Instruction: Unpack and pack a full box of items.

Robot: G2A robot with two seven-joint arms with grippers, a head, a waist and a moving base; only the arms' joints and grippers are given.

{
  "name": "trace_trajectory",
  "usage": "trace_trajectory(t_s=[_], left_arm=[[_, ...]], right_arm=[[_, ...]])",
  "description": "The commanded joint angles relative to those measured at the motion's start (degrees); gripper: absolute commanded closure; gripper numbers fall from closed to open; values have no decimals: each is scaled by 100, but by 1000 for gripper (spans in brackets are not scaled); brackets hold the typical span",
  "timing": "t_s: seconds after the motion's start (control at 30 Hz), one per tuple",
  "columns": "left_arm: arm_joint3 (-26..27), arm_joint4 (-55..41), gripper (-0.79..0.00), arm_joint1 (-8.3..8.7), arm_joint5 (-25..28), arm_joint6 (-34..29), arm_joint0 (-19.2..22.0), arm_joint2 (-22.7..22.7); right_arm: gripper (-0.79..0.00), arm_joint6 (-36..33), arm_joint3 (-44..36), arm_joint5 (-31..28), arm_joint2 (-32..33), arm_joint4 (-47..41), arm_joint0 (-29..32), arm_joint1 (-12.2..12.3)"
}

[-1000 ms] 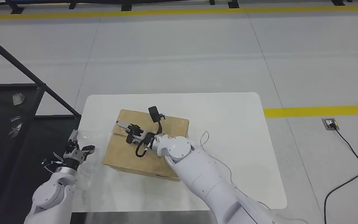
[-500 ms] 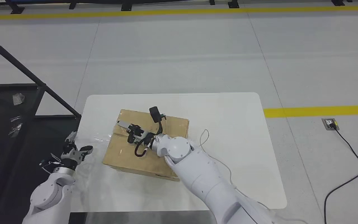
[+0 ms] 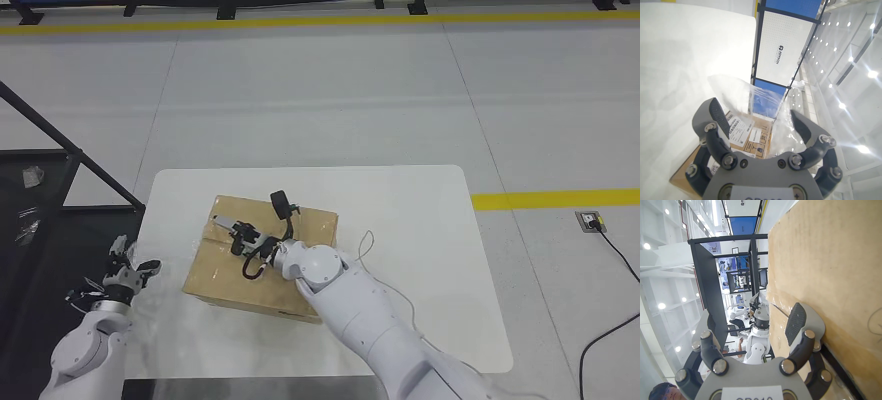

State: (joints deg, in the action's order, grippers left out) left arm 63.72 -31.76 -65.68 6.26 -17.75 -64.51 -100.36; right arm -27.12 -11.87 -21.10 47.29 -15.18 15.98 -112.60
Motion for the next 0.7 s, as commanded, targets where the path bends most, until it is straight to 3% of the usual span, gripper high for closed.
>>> trace_trajectory(t_s=[0.0, 0.37, 0.67], left_arm=[[-16, -31, -785, -2, -19, 40, 14, -13], [-25, -50, -785, -3, -59, 36, 7, -25], [193, 37, -785, 49, -5, -212, -396, -250]], right_arm=[[-785, 1, -6, -9, 19, 24, 2, 3], [-785, 7, -24, -5, 125, 128, 6, 7], [-785, -1, -62, -23, 196, 232, -27, 2]])
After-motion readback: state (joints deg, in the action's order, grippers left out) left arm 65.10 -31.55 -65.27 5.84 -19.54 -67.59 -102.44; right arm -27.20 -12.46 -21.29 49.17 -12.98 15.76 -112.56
